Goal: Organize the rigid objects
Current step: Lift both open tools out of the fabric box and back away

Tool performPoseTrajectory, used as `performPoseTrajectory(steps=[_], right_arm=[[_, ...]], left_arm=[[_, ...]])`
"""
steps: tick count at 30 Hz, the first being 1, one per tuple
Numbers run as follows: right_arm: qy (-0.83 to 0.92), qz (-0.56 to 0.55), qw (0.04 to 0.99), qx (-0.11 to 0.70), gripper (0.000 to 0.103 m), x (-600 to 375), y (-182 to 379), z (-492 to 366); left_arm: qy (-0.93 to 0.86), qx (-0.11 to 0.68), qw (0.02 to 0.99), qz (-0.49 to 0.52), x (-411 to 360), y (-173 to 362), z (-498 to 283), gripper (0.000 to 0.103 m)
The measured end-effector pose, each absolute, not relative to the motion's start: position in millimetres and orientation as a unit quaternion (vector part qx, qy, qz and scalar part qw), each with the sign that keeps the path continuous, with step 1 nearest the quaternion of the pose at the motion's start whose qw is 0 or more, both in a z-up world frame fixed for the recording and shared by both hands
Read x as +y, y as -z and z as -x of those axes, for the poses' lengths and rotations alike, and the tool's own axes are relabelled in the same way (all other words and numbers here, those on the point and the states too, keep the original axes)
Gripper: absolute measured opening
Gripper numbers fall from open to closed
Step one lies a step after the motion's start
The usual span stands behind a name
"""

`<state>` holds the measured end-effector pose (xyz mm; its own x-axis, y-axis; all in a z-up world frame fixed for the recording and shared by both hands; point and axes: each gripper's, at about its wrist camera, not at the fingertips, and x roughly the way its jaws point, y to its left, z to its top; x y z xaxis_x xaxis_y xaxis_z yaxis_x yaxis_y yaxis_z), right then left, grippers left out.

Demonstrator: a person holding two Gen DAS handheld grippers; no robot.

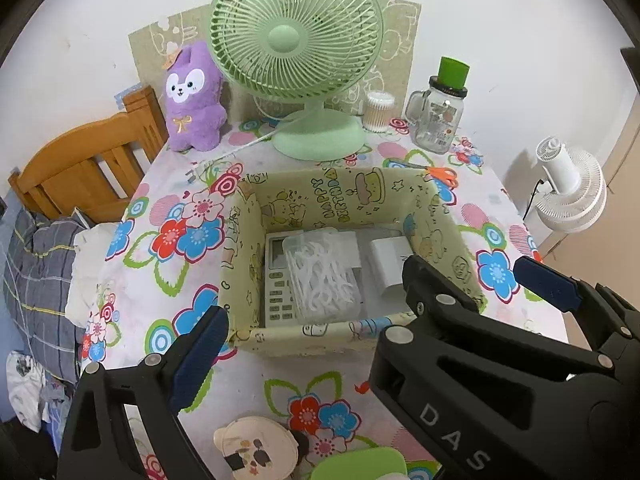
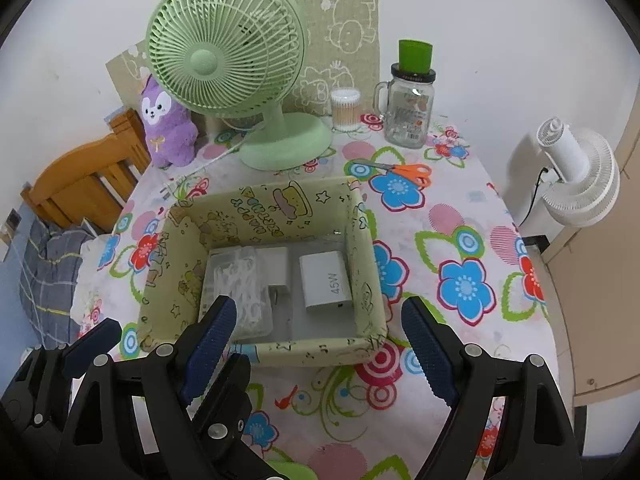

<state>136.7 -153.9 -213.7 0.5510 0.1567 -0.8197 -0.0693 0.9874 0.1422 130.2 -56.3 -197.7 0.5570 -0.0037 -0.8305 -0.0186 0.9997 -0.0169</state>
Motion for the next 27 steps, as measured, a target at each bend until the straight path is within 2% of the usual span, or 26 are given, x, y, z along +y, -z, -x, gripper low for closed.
performPoseTrajectory(steps=[27], right_arm=[[-0.075, -0.046, 0.893, 0.441, 0.089, -171, 177, -78]], left_arm=[[-0.015, 0.434, 0.901, 0.005, -72, 162, -71, 0.1]])
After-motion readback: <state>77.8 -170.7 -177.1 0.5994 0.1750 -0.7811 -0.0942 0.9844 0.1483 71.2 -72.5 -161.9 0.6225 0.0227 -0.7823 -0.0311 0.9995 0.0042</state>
